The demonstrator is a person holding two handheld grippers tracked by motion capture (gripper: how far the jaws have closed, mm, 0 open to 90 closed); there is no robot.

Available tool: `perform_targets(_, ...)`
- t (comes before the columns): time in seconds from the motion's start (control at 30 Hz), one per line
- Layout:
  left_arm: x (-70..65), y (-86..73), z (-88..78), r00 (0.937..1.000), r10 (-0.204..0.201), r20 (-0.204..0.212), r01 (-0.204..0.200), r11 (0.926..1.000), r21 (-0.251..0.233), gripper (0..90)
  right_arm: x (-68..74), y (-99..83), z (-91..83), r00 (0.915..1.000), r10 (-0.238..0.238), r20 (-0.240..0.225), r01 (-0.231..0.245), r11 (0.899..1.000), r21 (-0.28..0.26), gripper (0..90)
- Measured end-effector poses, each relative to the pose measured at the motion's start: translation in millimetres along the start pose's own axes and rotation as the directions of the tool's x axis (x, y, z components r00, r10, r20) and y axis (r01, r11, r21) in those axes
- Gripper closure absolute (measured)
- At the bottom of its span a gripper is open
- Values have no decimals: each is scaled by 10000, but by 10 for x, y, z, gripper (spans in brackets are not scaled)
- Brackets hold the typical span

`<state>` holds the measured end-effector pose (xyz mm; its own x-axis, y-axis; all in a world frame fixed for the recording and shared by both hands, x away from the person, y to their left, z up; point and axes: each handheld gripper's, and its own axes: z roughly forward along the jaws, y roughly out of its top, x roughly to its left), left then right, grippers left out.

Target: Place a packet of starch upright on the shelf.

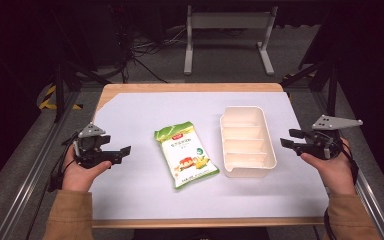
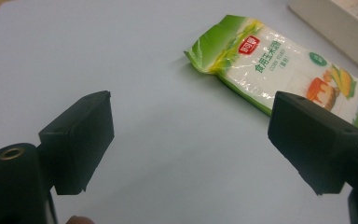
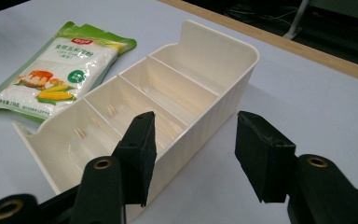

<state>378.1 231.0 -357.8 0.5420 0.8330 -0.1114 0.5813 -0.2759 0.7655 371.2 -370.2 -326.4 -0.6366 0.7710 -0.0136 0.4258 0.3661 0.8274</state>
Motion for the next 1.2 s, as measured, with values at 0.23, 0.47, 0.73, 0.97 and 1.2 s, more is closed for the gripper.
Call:
perform_targets(0.23, -85, 102, 24, 9975, 694, 115, -691, 9973, -246, 169, -14, -87, -78, 9997, 180, 178, -180, 9998, 26, 489)
perform_targets(0.47, -171, 221, 116, 9926, 1182, 294, -1170, 9923, -402, 168, 36, -181, -119, 9989, 81, 463, -76, 9999, -100, 494)
perform_targets(0.73, -256, 354, 258, 9876, 1409, 686, -1378, 9893, -479, 140, 105, -286, -169, 9972, -109, 742, 129, 9995, -274, 486)
perform_targets(0.97, -283, 424, 362, 9846, 1387, 1061, -1301, 9880, -837, 138, 106, -392, -242, 9955, 82, 948, -45, 9992, -396, 482)
perform_targets(1.2, -279, 450, 491, 9851, 1023, 1379, -861, 9891, -1192, 139, 113, -462, -256, 9947, 170, 1018, -141, 9995, -287, 477)
